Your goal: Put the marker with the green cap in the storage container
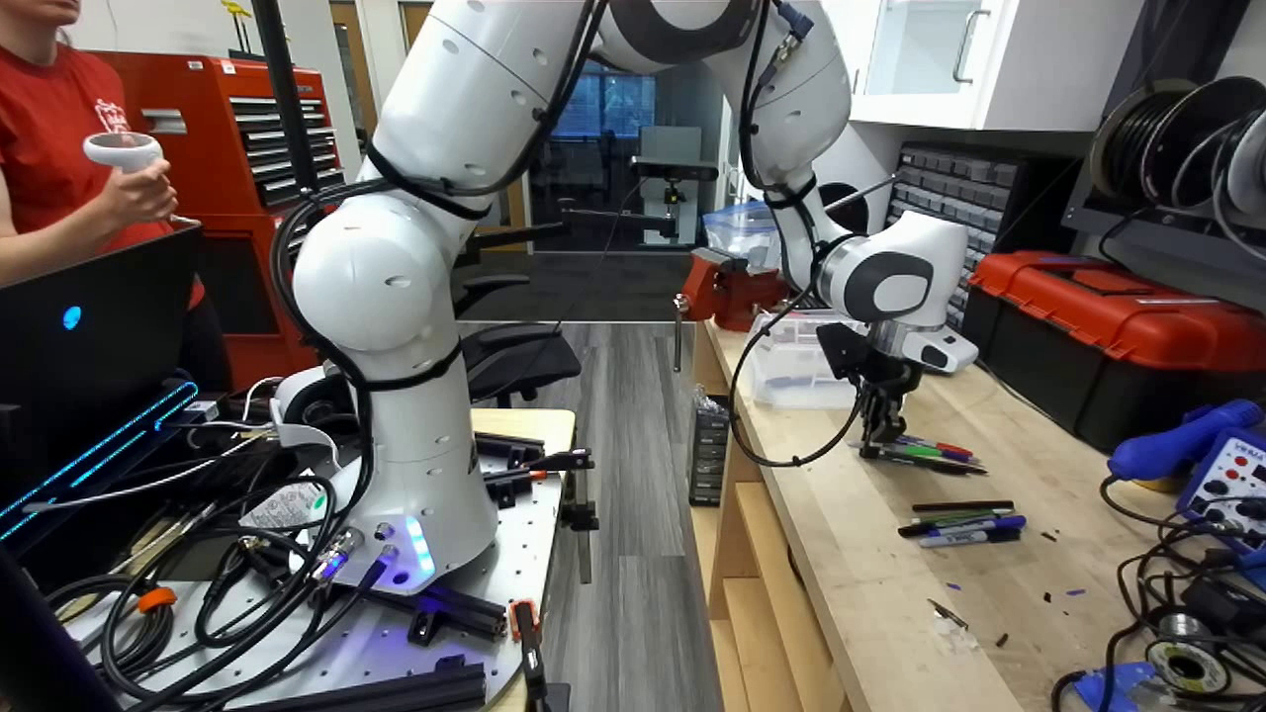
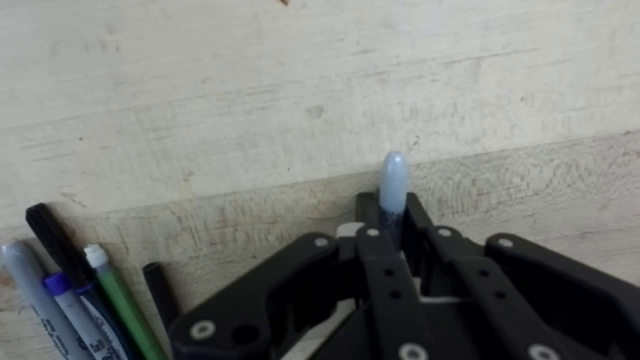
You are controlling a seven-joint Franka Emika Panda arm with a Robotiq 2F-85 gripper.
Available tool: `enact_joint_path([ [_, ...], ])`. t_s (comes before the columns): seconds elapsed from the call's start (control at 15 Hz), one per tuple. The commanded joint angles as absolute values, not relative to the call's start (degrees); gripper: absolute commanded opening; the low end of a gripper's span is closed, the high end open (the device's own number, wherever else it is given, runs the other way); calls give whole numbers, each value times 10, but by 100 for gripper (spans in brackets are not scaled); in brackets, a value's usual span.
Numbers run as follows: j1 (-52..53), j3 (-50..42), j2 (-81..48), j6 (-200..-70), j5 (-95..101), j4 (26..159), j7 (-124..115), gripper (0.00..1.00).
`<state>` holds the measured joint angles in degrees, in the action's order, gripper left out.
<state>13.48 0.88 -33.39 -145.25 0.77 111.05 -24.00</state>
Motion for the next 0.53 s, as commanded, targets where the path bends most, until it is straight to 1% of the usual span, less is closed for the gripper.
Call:
enact_joint_path([
  [0.0, 134, 1, -286, -1467, 1, 1144, -242, 3],
  [0.47, 130, 4, -215, -1491, -3, 1172, -239, 3],
])
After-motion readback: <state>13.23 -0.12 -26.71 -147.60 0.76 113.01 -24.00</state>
